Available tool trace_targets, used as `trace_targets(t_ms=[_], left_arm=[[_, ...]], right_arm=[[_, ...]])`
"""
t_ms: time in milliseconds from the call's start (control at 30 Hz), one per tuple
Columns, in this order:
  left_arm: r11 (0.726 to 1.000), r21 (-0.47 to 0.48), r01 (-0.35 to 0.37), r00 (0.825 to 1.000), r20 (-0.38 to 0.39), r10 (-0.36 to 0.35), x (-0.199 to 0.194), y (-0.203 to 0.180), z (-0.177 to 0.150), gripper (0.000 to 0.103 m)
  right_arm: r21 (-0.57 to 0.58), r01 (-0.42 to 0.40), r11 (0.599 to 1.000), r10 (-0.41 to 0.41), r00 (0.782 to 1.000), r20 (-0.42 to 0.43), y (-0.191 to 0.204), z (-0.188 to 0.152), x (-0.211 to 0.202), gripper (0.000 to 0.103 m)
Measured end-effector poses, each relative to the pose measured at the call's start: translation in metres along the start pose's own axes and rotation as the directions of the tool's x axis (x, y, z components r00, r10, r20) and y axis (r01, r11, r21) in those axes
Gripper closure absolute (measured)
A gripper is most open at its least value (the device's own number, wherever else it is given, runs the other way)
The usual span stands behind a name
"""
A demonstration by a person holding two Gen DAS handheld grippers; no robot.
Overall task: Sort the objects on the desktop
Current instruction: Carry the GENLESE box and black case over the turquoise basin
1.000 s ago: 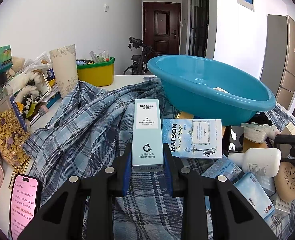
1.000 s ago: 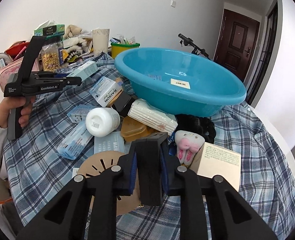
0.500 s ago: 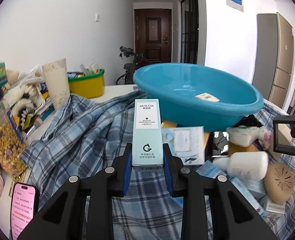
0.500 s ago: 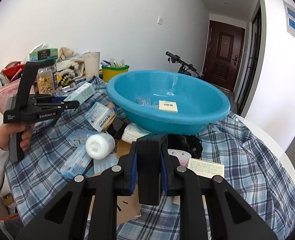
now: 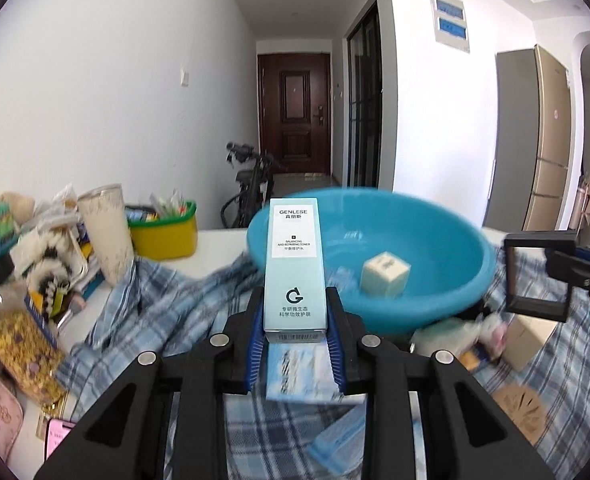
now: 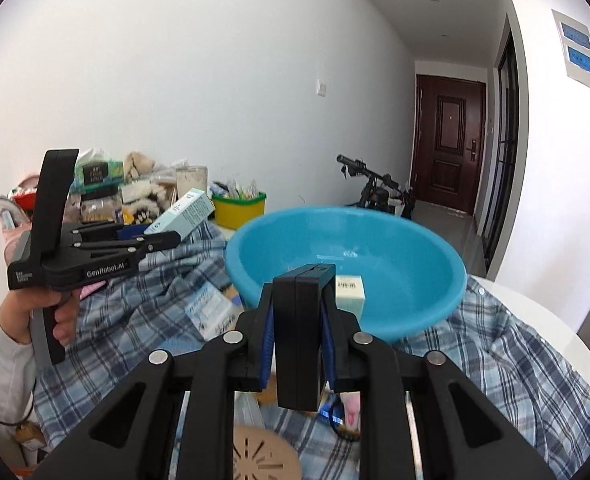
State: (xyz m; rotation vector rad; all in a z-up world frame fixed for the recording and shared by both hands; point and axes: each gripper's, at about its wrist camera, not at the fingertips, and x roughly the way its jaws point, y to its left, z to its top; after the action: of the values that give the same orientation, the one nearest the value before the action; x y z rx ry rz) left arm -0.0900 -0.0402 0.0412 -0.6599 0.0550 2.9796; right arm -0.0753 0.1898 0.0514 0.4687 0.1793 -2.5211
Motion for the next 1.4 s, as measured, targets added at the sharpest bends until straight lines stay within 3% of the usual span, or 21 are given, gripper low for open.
trace_targets(t_ms=[200,400,633,867,1400], left_arm=[[0.999,0.027,0.022,0.998,0.059,-0.023,0.001,-0.015,0.040,0.073],[0.997,0.023,0.070,0.996,0.047,-0.071,0.023,-0.033,0.060,0.073],[0.997,0.037,0.064,0.998,-0.032,-0.062,0.067,-0.048,0.049,0.073],[0.996,0.023,0.084,0.993,-0.091,-0.081,0.093,-0.048,0.035,0.073],[0.994,0.034,0.102,0.991,-0.089,-0.099,0.094,-0.051,0.026,0.073]], right_arm=[[0.010,0.005,1.000,-0.005,0.998,0.066,-0.013,0.034,0.016,0.085],[0.049,0.025,0.998,-0.030,0.993,0.118,-0.030,0.056,0.036,0.085],[0.073,0.058,0.996,-0.064,0.995,0.079,-0.046,0.044,0.071,0.085],[0.089,0.044,0.995,-0.045,0.999,0.014,-0.050,0.024,0.089,0.085],[0.108,0.030,0.994,-0.030,1.000,-0.002,-0.047,0.018,0.089,0.085]])
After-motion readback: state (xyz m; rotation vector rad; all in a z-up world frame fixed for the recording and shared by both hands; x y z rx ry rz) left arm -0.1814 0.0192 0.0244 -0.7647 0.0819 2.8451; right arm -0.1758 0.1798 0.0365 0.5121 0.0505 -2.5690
